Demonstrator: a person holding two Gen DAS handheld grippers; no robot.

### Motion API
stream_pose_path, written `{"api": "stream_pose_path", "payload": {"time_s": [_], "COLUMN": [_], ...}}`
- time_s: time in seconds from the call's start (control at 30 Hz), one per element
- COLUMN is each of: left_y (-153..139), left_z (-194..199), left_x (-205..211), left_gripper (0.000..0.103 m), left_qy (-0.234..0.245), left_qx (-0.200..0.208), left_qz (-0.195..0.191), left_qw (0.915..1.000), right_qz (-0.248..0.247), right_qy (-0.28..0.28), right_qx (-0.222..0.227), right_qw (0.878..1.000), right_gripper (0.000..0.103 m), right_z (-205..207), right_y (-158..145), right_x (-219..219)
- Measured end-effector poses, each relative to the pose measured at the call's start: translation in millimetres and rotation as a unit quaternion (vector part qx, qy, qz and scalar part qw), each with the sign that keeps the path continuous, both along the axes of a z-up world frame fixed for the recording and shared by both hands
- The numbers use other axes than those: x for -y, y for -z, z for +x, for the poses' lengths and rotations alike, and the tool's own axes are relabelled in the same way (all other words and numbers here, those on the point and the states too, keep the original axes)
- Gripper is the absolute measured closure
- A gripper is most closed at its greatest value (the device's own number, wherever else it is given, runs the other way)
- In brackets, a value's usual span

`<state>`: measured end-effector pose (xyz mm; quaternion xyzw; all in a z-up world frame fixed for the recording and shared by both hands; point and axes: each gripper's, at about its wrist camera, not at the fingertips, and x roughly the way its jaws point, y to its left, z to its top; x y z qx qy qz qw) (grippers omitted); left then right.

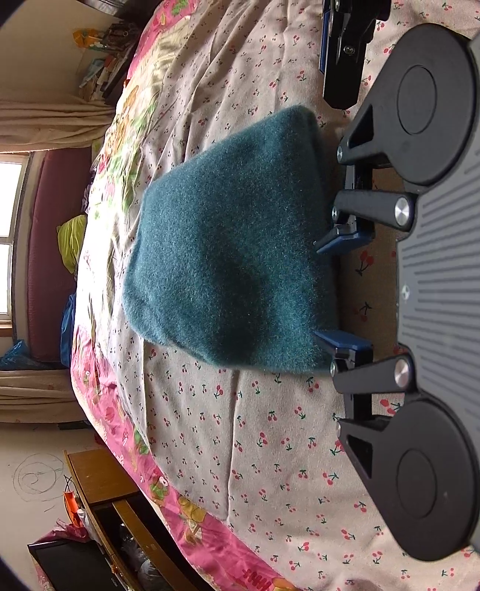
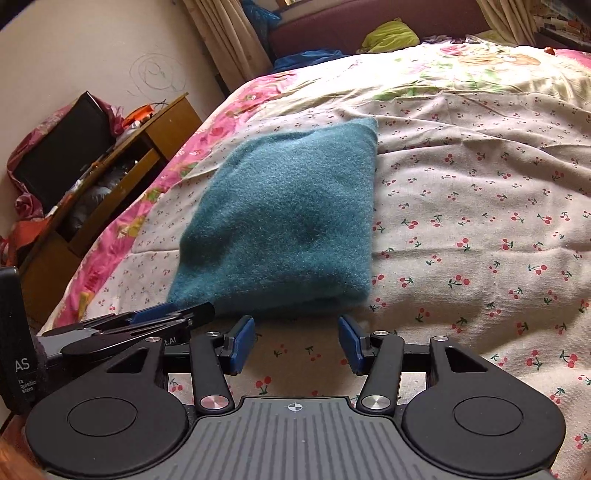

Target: Fold small clothes

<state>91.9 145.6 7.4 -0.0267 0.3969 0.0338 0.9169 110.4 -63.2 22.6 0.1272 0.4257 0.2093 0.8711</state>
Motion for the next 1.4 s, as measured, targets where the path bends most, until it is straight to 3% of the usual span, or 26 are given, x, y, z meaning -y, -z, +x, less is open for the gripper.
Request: {"api": "stream_pose_path", "payload": {"time_s": [0.23, 0.37, 0.87, 1.4], "left_y": [-6.7, -7.0, -5.8, -12.7], "left_z": [-17.5, -29.9, -49.1, -62.6], "left_x": [10.7, 11.8, 18.6, 24.7], "left_gripper": [0.032, 0.028, 0.012, 0.009], "left_qy": [0.004, 0.002, -0.017, -0.022], "left_qx": [0.01, 0.012, -0.023, -0.022], "left_qz": [0.021, 0.014, 0.012, -0.011], "left_qw": [0.9997, 0.9998, 0.9995, 0.9995], "right_qz": [0.0, -0.006, -0.023, -0.029], "right_qy": [0.003, 0.005, 0.005, 0.009], "right_qx": [0.004, 0.004, 0.008, 0.01], "right_qw": [1.0, 1.0, 1.0, 0.999], "right_gripper": [0.052, 0.052, 0.042, 0.04], "right_z": [-8.5, -17.6, -36.1, -50.6], "right_y": [-3.6, -1.8, 3.5, 6.9], "right_x": [2.8, 5.6, 8.8, 15.5]}}
